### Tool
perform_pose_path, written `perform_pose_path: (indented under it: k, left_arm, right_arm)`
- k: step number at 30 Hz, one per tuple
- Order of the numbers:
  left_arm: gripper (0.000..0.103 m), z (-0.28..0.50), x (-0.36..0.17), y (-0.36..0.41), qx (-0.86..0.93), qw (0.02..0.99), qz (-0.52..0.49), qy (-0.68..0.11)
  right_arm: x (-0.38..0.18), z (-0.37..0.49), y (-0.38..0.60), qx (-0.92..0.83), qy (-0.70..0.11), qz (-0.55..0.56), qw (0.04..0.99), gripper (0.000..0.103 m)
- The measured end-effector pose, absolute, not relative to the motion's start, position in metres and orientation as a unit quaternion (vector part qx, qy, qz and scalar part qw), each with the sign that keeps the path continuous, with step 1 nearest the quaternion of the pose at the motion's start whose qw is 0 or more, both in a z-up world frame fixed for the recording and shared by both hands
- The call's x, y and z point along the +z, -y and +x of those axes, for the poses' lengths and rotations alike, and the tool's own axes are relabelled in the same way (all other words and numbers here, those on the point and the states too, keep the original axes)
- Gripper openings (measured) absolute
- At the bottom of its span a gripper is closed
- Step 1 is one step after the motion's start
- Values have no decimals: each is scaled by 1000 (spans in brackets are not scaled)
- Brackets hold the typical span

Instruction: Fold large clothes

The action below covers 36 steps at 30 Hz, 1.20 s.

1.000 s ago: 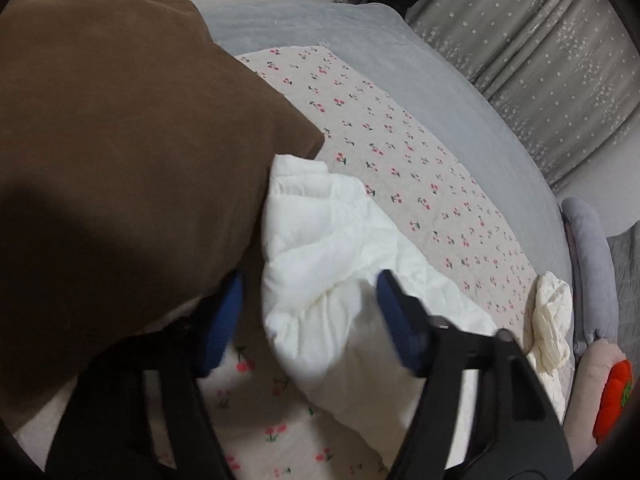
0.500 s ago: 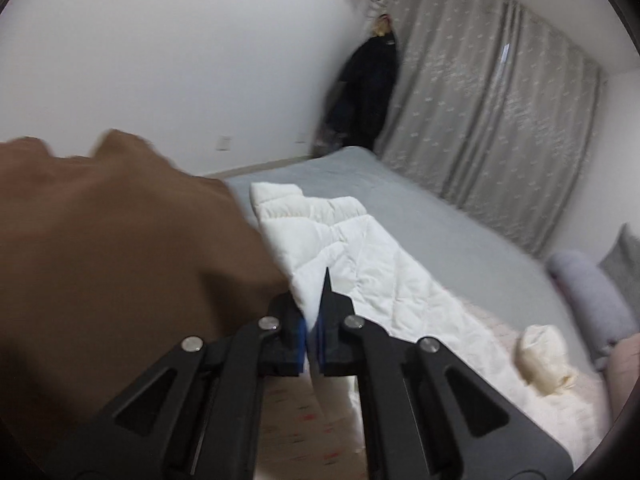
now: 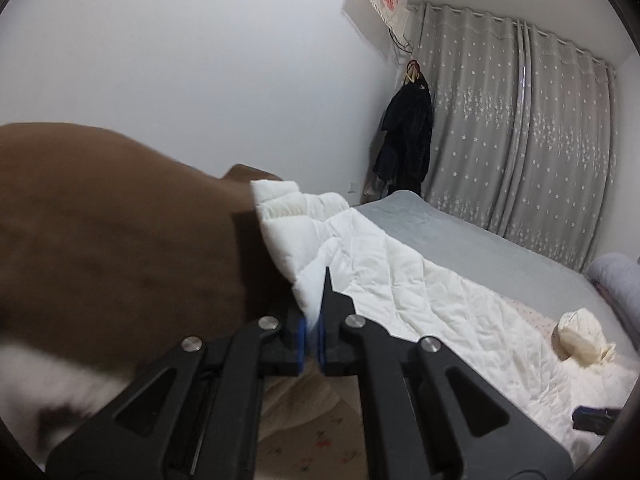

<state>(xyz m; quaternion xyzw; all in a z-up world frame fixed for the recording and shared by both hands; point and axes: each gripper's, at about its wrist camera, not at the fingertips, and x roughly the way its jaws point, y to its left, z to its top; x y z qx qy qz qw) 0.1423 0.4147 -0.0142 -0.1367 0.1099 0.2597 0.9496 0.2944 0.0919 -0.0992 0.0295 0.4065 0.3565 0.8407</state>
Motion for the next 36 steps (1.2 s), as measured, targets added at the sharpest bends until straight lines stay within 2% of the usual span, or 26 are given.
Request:
perform_pose_path:
  k: [3, 5, 7, 11, 15, 19, 22, 23, 24, 26, 27, 29, 32, 35, 36]
  left_arm:
    - [9, 123, -23, -416, 276, 945, -131, -116]
    - [14, 98, -18, -426, 293, 935, -148, -132]
    - [27, 83, -18, -431, 314, 922, -176, -144]
    - [28, 68, 7, -408, 306, 931, -145, -133]
    - [50, 91, 24, -364, 214, 964, -73, -143]
    - [50, 160, 6, -340, 99, 964, -70, -236]
    - [49, 201, -40, -351, 110, 933, -55, -339]
    - [47, 209, -61, -362, 135, 915, -44, -377]
    - [38, 211, -80, -374, 160, 897, -36, -410]
    - [34, 200, -87, -401, 165, 895, -76, -408]
    - [29, 198, -83, -407, 201, 887, -51, -412]
    - [29, 189, -77, -414, 265, 875, 11, -405]
    - [29, 182, -67, -426, 274, 864, 16, -422]
    - [37, 165, -51, -383, 226, 888, 8, -400]
    - [46, 164, -42, -371, 203, 898, 8, -390]
  right_arm:
    - [-145, 310, -133, 322, -466, -67, 822, 56]
    - [-152, 308, -152, 301, -442, -120, 837, 57]
    - [-153, 315, -161, 286, -442, -138, 839, 59]
    - [-146, 318, -169, 286, -444, -134, 839, 59]
    - [-120, 303, -134, 284, -447, -95, 843, 60]
    - [-117, 296, -127, 272, -459, -103, 840, 61]
    - [-120, 296, -119, 264, -467, -114, 836, 62]
    - [-122, 298, -117, 265, -470, -114, 834, 62]
    - [-121, 296, -111, 269, -469, -111, 834, 62]
    - [-118, 290, -100, 275, -467, -110, 833, 62]
    - [-117, 289, -99, 272, -466, -114, 834, 62]
    - [-114, 289, -96, 265, -465, -118, 836, 62]
    - [-102, 283, -81, 247, -463, -120, 843, 62]
    - [-86, 275, -54, 220, -449, -118, 858, 75]
    - [-81, 272, -43, 210, -444, -119, 863, 77]
